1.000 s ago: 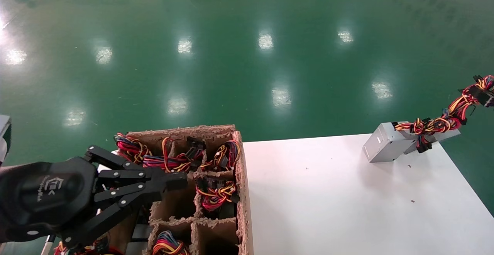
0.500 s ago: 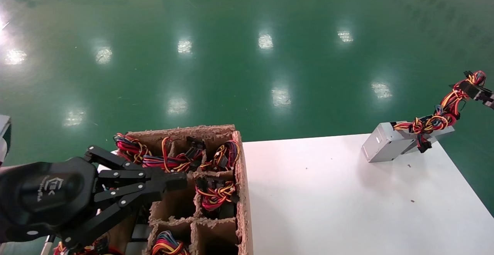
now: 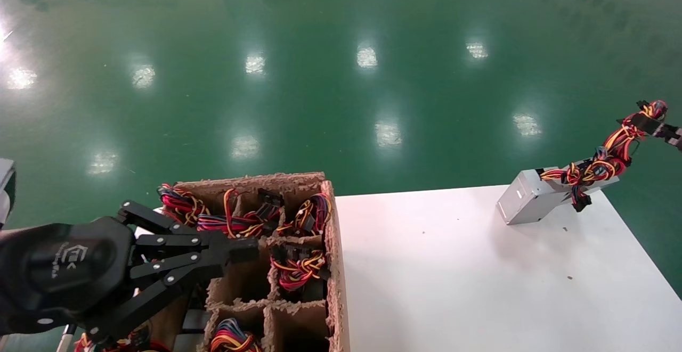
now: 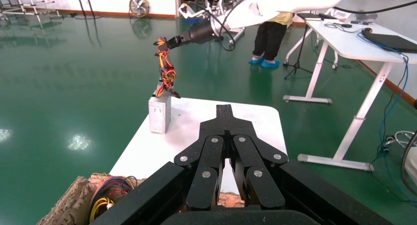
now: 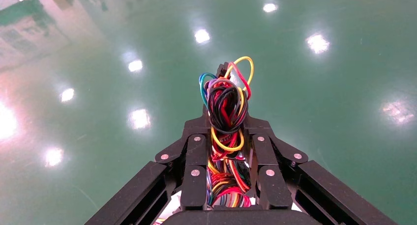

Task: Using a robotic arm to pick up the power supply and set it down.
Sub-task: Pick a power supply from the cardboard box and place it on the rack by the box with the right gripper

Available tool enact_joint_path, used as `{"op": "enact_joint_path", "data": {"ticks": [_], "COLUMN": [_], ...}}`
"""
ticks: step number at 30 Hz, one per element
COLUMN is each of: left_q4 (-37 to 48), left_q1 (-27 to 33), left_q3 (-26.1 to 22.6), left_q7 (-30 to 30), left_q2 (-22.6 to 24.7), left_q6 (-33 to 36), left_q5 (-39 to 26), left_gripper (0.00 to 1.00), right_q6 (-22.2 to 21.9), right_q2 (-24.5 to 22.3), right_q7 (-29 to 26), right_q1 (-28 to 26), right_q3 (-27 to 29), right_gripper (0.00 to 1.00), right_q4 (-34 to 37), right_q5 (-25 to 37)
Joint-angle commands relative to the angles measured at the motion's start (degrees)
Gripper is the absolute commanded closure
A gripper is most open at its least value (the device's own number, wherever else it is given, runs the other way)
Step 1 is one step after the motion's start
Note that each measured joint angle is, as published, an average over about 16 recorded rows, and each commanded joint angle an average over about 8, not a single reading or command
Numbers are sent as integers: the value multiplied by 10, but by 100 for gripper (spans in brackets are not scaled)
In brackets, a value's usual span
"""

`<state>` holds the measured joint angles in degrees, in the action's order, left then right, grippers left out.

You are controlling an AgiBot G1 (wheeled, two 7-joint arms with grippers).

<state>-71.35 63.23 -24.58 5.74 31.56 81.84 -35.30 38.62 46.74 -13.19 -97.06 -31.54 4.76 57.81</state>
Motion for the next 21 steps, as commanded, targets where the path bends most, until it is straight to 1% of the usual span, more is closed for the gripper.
{"op": "enact_joint_path", "data": {"ticks": [1, 13, 21], "left_q4": [0, 0, 0], "left_q1": [0, 0, 0], "left_q3": [0, 0, 0], "left_q7": [0, 0, 0], "left_q2": [0, 0, 0], "left_q6": [0, 0, 0], "left_q5": [0, 0, 0], "left_gripper": [100, 100, 100], "right_q6": [5, 21, 22], "right_q2": [-2, -6, 5], "right_q7": [-7, -21, -26], "right_q1": [-3, -32, -32], "right_q3": [-4, -24, -30], "right_gripper": [100, 100, 100], "right_q4": [3, 24, 50], "right_q5": [6, 36, 44]}}
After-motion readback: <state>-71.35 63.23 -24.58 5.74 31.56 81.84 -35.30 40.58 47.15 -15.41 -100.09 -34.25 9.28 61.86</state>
